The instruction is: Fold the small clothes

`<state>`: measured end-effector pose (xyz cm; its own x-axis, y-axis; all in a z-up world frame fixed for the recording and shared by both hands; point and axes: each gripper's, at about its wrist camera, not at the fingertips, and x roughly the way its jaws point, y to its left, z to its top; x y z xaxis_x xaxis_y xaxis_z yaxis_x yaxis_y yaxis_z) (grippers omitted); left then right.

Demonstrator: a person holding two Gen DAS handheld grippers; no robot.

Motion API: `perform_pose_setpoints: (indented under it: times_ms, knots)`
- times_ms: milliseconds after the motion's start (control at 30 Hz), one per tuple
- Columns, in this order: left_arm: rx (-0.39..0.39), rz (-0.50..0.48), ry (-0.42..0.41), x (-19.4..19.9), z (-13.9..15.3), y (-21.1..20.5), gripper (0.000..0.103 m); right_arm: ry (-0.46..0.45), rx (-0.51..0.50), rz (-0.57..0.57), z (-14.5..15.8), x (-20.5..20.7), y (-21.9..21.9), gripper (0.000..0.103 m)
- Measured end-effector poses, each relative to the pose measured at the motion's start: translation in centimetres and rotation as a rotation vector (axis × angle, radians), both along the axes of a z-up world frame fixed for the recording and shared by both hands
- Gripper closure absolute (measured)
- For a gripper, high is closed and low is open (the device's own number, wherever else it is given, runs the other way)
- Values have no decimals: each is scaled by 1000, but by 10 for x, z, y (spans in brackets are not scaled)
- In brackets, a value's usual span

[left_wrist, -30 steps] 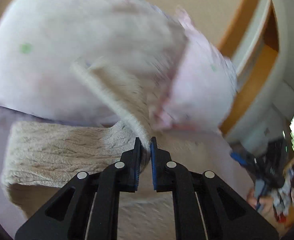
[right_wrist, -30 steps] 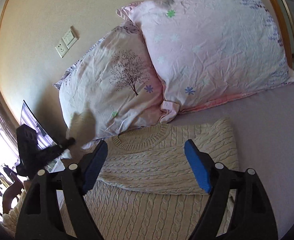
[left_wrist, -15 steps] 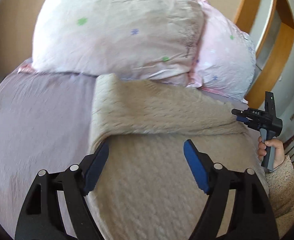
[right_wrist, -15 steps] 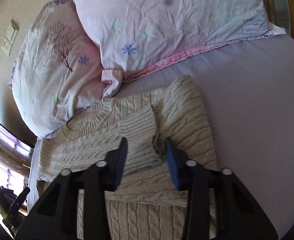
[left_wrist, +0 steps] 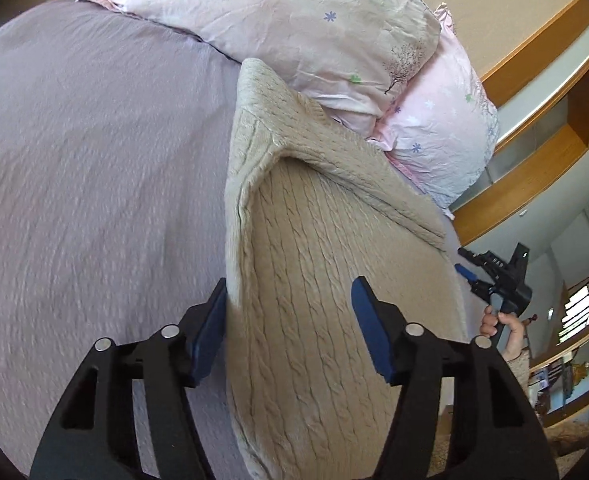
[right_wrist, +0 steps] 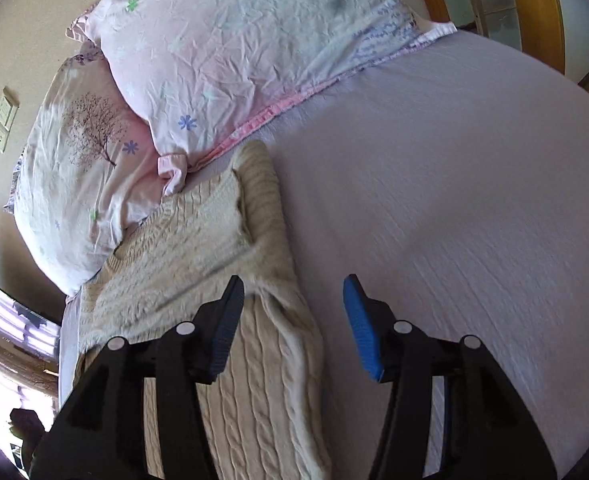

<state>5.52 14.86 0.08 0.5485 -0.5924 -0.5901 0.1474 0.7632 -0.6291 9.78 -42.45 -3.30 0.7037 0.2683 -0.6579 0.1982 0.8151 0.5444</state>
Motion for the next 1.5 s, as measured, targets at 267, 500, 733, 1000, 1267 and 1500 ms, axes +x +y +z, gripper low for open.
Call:
perform_pose_setpoints:
  times_ms: [267,500,733,1000,1267,1500]
  knots:
    - [-90,-71,-53,-63,-6,-7,64,-69,298,290,-38,-98,13,76]
    - [-104,-82,-41,-98,-13,-13,69,-146,359,408,-43,-150,19,84]
    - [-37,-106,-4,-82,-6,-23,87,-75,138,434,-22,-160,17,62]
    - [-46,-122,13,-77,-10,-23,87,33,59,467,-39,-177,19,44]
    - [-57,-149,10,-68,-4,-25,94,-137,220,627,-24,-164,32,96]
    - [-223,-66,-117,29,51,-19,95,-503,126,522,85,-69,27,96]
